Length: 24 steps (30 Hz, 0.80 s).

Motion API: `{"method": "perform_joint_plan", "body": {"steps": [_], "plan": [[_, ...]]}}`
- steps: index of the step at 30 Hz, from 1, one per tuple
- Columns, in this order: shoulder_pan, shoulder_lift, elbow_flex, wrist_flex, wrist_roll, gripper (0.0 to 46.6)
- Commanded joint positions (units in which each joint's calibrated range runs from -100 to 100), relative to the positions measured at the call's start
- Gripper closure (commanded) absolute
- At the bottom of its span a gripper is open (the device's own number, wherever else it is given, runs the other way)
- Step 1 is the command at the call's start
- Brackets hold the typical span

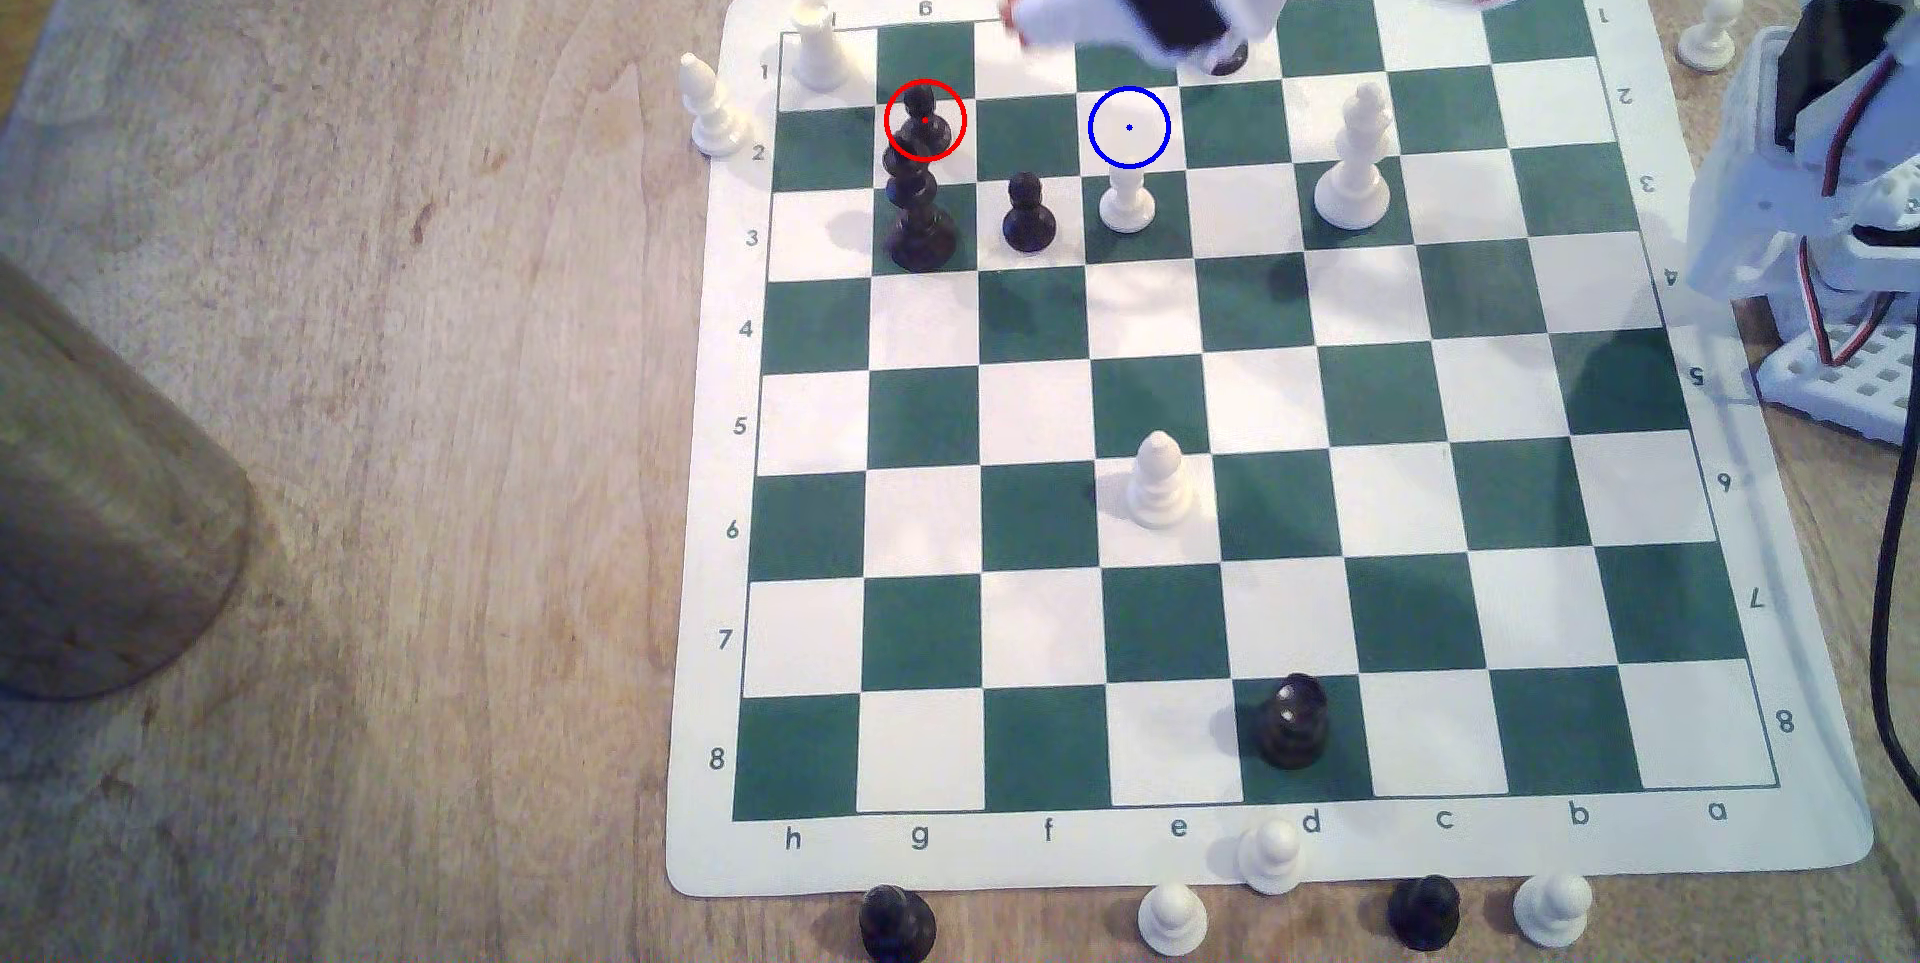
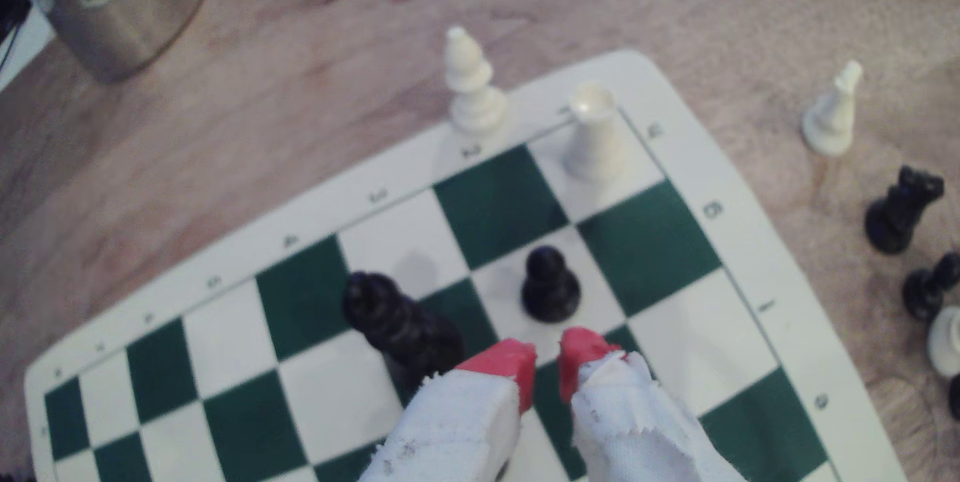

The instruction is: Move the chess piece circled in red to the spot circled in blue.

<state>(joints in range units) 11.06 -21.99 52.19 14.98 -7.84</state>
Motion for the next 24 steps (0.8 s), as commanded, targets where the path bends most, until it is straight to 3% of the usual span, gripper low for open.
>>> {"method": "perform_joint_plan", "body": {"steps": [1, 10, 14, 24], "plan": [[0.4, 4.9, -5.7, -2.7, -0.5, 43.4], [0.6, 16.1, -14.0, -4.6, -1.8, 40.5], [1.1, 17.8, -15.7, -6.1, -2.9, 34.4], [1.5, 24.7, -20.6, -6.7, -2.7, 36.2]]}}
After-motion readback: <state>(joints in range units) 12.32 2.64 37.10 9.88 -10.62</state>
